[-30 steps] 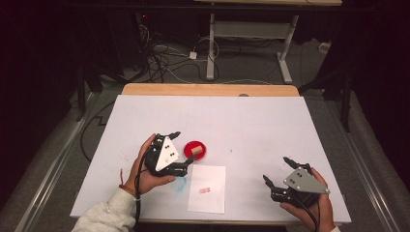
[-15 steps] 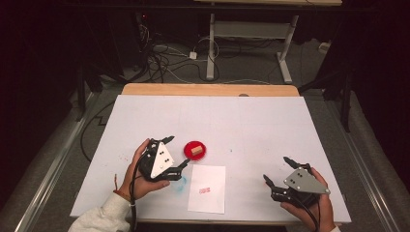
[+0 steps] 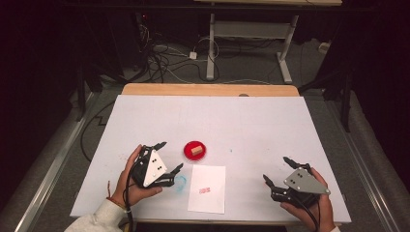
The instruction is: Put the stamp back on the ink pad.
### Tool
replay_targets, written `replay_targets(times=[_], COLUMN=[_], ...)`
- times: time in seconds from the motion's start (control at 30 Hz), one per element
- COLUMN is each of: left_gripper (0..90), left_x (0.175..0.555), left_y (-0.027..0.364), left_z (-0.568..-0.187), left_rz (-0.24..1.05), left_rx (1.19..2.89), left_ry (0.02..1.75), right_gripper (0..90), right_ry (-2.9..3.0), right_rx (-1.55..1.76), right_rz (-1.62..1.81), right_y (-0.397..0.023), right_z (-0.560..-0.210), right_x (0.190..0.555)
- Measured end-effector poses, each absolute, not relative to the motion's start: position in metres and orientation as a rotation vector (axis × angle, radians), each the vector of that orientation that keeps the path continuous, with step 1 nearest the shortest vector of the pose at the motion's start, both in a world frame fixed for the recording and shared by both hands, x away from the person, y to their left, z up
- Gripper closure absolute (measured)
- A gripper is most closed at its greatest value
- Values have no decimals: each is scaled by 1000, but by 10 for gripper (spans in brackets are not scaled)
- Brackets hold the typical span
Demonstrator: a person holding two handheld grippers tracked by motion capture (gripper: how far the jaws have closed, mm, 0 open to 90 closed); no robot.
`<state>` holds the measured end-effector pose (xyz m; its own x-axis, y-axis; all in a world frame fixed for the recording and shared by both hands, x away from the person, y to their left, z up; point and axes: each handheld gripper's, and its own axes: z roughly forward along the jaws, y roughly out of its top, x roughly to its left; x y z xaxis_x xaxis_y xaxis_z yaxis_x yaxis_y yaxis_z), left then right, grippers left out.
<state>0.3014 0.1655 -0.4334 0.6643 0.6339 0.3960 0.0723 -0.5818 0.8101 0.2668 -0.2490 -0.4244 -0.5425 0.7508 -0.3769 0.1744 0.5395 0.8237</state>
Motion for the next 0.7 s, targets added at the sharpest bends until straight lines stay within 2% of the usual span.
replay_targets(times=[0.7], left_gripper=[175], left_x=[282], left_y=[196], left_z=[-456], left_rz=[861], left_rx=[2098], left_ry=[641], right_gripper=[209], right_ry=[2026], right_rx=[751], right_rz=[970], right_y=[-247], right_z=[-426], right_x=[267])
